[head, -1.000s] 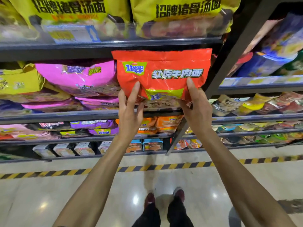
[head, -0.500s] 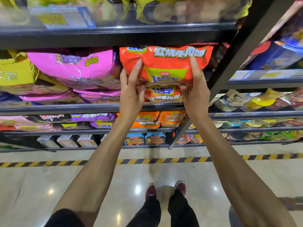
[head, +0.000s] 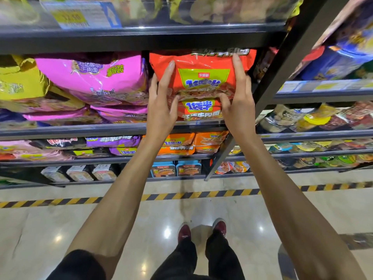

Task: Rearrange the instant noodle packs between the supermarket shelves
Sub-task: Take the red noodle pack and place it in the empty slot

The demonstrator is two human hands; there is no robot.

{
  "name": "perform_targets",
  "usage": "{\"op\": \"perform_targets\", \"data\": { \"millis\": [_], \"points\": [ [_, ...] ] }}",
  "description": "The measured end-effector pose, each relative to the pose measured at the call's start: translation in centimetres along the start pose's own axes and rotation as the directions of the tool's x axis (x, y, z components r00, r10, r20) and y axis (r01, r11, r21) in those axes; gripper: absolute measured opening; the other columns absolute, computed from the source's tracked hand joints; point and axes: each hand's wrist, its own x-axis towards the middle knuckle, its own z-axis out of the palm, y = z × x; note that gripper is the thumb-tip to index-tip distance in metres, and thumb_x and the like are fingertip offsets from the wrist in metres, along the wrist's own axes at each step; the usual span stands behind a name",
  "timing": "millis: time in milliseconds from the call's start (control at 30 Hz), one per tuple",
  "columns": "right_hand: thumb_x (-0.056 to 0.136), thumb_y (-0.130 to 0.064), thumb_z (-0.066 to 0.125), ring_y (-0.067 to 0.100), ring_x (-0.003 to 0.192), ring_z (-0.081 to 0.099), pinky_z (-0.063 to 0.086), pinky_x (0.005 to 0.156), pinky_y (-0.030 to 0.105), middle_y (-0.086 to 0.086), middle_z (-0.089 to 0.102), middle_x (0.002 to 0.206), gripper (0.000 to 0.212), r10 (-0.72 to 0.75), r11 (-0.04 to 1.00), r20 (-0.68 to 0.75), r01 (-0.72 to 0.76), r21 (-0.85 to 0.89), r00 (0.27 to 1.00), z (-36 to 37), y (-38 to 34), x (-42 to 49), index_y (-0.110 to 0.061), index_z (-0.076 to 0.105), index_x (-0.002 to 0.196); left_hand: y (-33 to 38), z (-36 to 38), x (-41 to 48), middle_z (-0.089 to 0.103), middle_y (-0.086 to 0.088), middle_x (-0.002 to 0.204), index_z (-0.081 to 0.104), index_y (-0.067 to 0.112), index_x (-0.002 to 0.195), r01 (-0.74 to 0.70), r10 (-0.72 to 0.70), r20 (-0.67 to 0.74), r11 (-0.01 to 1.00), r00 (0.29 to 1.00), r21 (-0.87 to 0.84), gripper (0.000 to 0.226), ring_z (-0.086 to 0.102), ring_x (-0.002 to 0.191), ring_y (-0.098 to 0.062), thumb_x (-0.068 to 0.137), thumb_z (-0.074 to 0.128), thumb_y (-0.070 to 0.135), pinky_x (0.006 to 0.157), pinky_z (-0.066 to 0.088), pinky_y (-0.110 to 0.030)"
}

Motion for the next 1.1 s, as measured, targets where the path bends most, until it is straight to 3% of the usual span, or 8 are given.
{"op": "perform_targets", "data": {
  "millis": [133, 367, 467, 600, 767, 867, 933, 1100],
  "points": [
    [0.097, -0.009, 0.059, 0.024, 0.129, 0.05, 0.056, 0.094, 0.042, 0.013, 0.042, 0.143, 0.073, -0.028, 0.998, -0.033, 0.026, -0.058, 0.999, -0.4, 0.1, -1.2, -0.032, 0.016, 0.152, 0.4, -0.3, -0.6, 0.036, -0.022, 0.151, 0.026, 0.026, 0.151, -0.025, 0.024, -0.03, 0.999, 0.999, -0.022, 0.071, 0.035, 0.135, 0.007, 0.095, 0.056, -0.005, 0.108, 0.027, -0.001],
    [0.097, -0.015, 0.06, 0.019, 0.13, 0.052, 0.053, 0.097, 0.037, 0.009, 0.046, 0.144, 0.064, -0.053, 0.998, -0.085, 0.049, -0.048, 0.995, -1.0, 0.0, -1.7, -0.023, 0.028, 0.152, 0.5, -0.3, -0.2, 0.029, -0.016, 0.16, 0.023, 0.02, 0.156, -0.024, 0.025, 0.036, 0.999, 0.999, -0.028, 0.07, 0.027, 0.15, -0.031, 0.099, 0.063, 0.014, 0.114, 0.023, -0.007],
    [0.097, -0.017, 0.061, 0.017, 0.13, 0.051, 0.054, 0.096, 0.035, 0.007, 0.045, 0.145, 0.066, -0.018, 1.0, -0.047, 0.018, -0.003, 0.999, -1.1, -0.4, -1.8, -0.02, 0.028, 0.154, 0.5, -0.6, -0.5, 0.028, -0.013, 0.16, 0.02, 0.02, 0.158, -0.005, 0.006, 0.056, 1.0, 0.998, -0.02, 0.073, 0.027, 0.15, -0.033, 0.099, 0.064, 0.02, 0.119, 0.032, -0.024],
    [0.097, -0.02, 0.061, 0.016, 0.132, 0.048, 0.054, 0.096, 0.04, 0.006, 0.041, 0.147, 0.071, 0.014, 1.0, 0.019, -0.014, 0.016, 1.0, -1.7, -0.4, -2.4, -0.021, 0.023, 0.157, 0.9, -0.8, -1.0, 0.029, -0.017, 0.157, 0.021, 0.017, 0.158, 0.0, 0.001, 0.06, 1.0, 0.998, -0.028, 0.073, 0.035, 0.145, -0.024, 0.099, 0.064, 0.019, 0.108, 0.032, -0.005],
    [0.098, -0.036, 0.055, 0.021, 0.125, 0.054, 0.055, 0.089, 0.044, 0.006, 0.04, 0.148, 0.078, 0.049, 0.995, 0.093, -0.041, -0.087, 0.994, -1.5, -1.1, -2.3, -0.035, 0.005, 0.158, 0.9, -1.0, -1.2, 0.026, -0.011, 0.159, 0.018, 0.03, 0.16, 0.044, -0.04, 0.076, 0.998, 0.996, -0.043, 0.079, 0.032, 0.149, -0.026, 0.096, 0.062, 0.014, 0.107, 0.049, -0.047],
    [0.098, -0.04, 0.052, 0.028, 0.139, 0.043, 0.051, 0.096, 0.052, 0.009, 0.031, 0.157, 0.08, 0.103, 0.99, 0.144, -0.088, -0.112, 0.984, -1.6, -1.5, -1.0, -0.042, -0.004, 0.156, 2.1, -0.8, -0.6, 0.024, -0.013, 0.161, 0.017, 0.03, 0.16, 0.089, -0.087, 0.084, 0.996, 0.993, -0.021, 0.083, 0.03, 0.149, -0.025, 0.093, 0.062, 0.01, 0.113, 0.042, -0.037],
    [0.1, -0.042, 0.05, 0.029, 0.143, 0.038, 0.045, 0.104, 0.053, 0.011, 0.026, 0.161, 0.077, 0.161, 0.978, 0.175, -0.133, -0.16, 0.971, -1.8, -1.5, 0.3, -0.039, -0.001, 0.157, 2.7, -0.7, 0.1, 0.026, -0.014, 0.159, 0.016, 0.029, 0.16, 0.107, -0.111, 0.081, 0.993, 0.991, 0.052, 0.083, 0.04, 0.141, -0.023, 0.093, 0.062, 0.011, 0.102, 0.043, -0.023],
    [0.099, -0.043, 0.051, 0.031, 0.144, 0.035, 0.043, 0.106, 0.052, 0.011, 0.02, 0.162, 0.076, 0.215, 0.963, 0.217, -0.17, -0.208, 0.952, -1.7, -1.2, 1.2, -0.036, 0.001, 0.156, 2.9, -0.4, 0.9, 0.036, -0.01, 0.144, 0.02, 0.028, 0.159, 0.109, -0.116, 0.086, 0.991, 0.99, 0.074, 0.082, 0.051, 0.119, -0.01, 0.092, 0.064, 0.013, 0.089, 0.051, -0.023]
  ]
}}
